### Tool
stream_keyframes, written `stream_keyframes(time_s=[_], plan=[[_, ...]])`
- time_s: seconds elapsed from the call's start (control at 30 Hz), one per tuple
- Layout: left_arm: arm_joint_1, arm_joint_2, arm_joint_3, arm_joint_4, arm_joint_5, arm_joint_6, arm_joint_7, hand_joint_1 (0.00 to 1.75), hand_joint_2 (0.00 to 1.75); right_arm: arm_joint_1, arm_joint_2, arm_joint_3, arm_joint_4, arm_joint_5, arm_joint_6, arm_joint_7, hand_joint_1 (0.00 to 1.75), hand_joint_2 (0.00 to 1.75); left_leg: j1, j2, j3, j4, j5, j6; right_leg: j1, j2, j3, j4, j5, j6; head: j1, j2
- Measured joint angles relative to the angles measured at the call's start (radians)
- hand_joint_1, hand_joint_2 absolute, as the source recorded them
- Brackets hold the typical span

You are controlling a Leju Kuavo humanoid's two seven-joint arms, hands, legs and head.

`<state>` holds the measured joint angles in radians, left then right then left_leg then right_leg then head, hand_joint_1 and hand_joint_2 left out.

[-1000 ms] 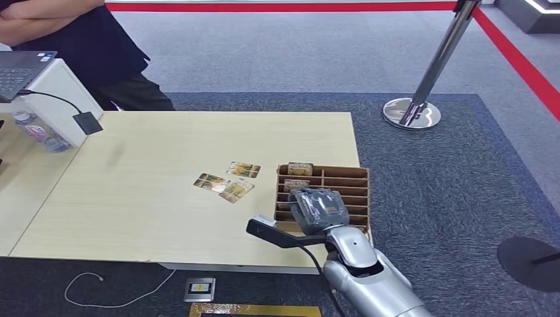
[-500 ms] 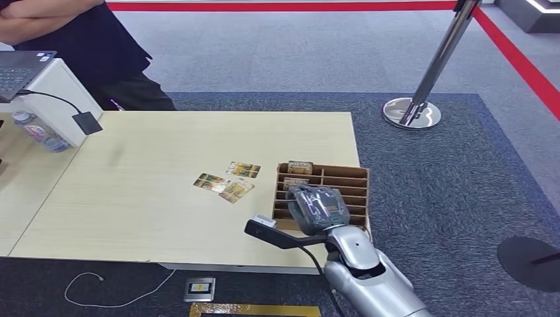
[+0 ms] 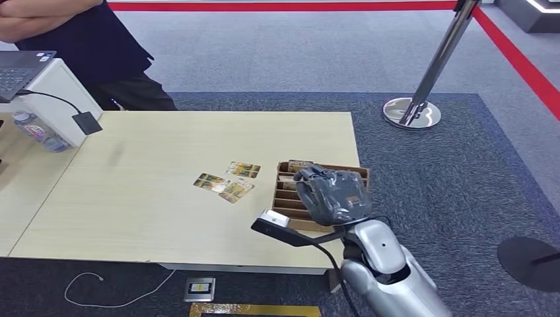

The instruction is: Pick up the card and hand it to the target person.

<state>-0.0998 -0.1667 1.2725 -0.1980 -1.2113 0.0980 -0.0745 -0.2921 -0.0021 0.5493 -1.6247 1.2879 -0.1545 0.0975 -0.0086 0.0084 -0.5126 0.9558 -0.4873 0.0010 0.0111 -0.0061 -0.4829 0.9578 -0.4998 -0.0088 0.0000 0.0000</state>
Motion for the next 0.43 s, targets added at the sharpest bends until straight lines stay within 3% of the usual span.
stream_keyframes(time_s=[0.13,0.27,0.43], plan=[[0.000,0.000,-0.005,0.001,-0.004,-0.001,-0.002,0.00,0.00,-0.110,0.036,0.044,0.111,-0.037,0.024,-0.033,1.75,1.75,0.000,0.003,0.001,0.000,0.000,0.000,0.000,0.002,0.000,0.000,0.000,0.000,0.000,0.000],[-0.003,0.003,-0.013,0.001,-0.012,-0.004,-0.008,0.00,0.00,-0.305,0.139,0.095,0.337,-0.092,0.042,-0.054,1.75,1.75,0.000,0.008,0.001,0.000,0.000,-0.001,0.000,0.007,-0.002,0.002,0.002,-0.001,0.000,0.000],[-0.005,0.005,-0.019,0.002,-0.017,-0.004,-0.006,0.00,0.00,-0.438,0.236,0.120,0.485,-0.116,0.057,-0.057,1.75,1.75,0.000,0.007,0.001,0.000,0.001,-0.002,0.000,0.007,-0.001,0.002,0.002,-0.002,0.000,0.000]])
